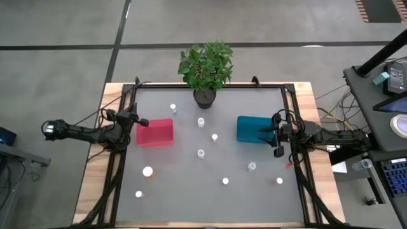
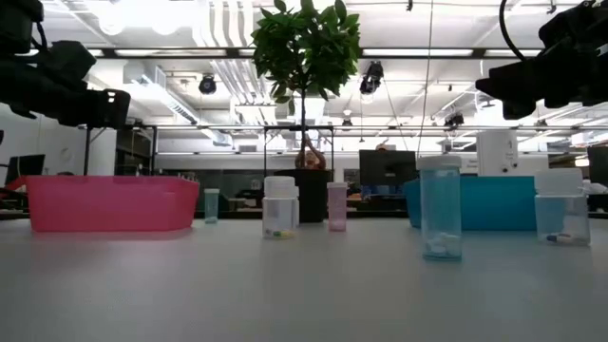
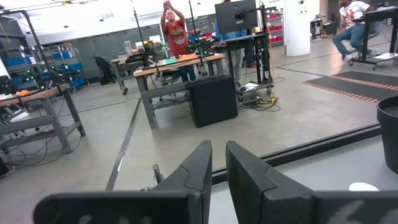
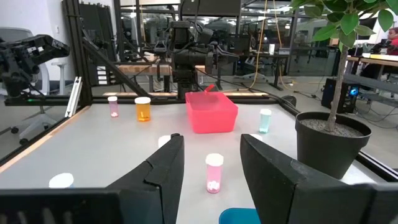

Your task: Pick and place medicine bottles into bin by pill shape (circle, oval)

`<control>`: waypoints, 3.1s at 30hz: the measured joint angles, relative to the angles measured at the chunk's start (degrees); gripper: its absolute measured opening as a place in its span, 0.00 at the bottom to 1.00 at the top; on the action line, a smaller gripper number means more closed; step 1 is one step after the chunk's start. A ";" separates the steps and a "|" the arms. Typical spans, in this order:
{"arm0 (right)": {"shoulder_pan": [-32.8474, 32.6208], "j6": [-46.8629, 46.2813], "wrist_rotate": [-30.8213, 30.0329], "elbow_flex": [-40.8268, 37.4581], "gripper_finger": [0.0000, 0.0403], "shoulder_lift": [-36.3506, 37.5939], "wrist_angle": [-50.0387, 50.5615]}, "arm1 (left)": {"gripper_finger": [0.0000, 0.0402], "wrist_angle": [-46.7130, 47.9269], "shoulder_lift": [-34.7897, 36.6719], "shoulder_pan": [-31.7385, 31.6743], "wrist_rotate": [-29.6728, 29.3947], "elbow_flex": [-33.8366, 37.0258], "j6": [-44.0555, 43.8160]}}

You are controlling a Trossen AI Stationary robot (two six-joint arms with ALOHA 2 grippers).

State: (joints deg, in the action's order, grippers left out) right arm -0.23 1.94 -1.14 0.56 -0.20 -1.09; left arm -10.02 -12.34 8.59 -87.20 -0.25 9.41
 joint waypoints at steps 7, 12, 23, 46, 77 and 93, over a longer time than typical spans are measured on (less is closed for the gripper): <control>-0.02 0.00 0.00 0.00 0.37 0.00 -0.01 | 0.07 0.00 0.00 0.01 0.00 0.00 0.00; 0.00 -11.46 -0.33 0.00 0.37 -0.01 -1.69 | 0.07 0.00 0.00 0.01 0.00 0.00 0.00; 0.00 -13.53 -0.49 0.00 0.37 -0.01 -2.21 | 0.07 0.00 0.00 0.00 0.00 0.01 0.00; 0.00 -7.84 -2.30 0.00 0.37 -0.34 -12.60 | 0.07 -7.49 -0.01 0.03 2.87 0.02 -47.53; 0.04 -1.43 -7.02 1.66 0.37 -0.62 -16.44 | 0.07 -29.75 -11.13 0.16 37.03 -9.29 -31.20; 0.00 -1.40 -7.04 1.77 0.37 -0.66 -17.26 | 0.07 -11.77 -40.87 6.18 42.43 -31.19 -31.41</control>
State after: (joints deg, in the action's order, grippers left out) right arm -0.23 0.54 -8.18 2.33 -0.86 -18.35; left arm -21.79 -53.21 14.77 -44.77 -31.44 -22.00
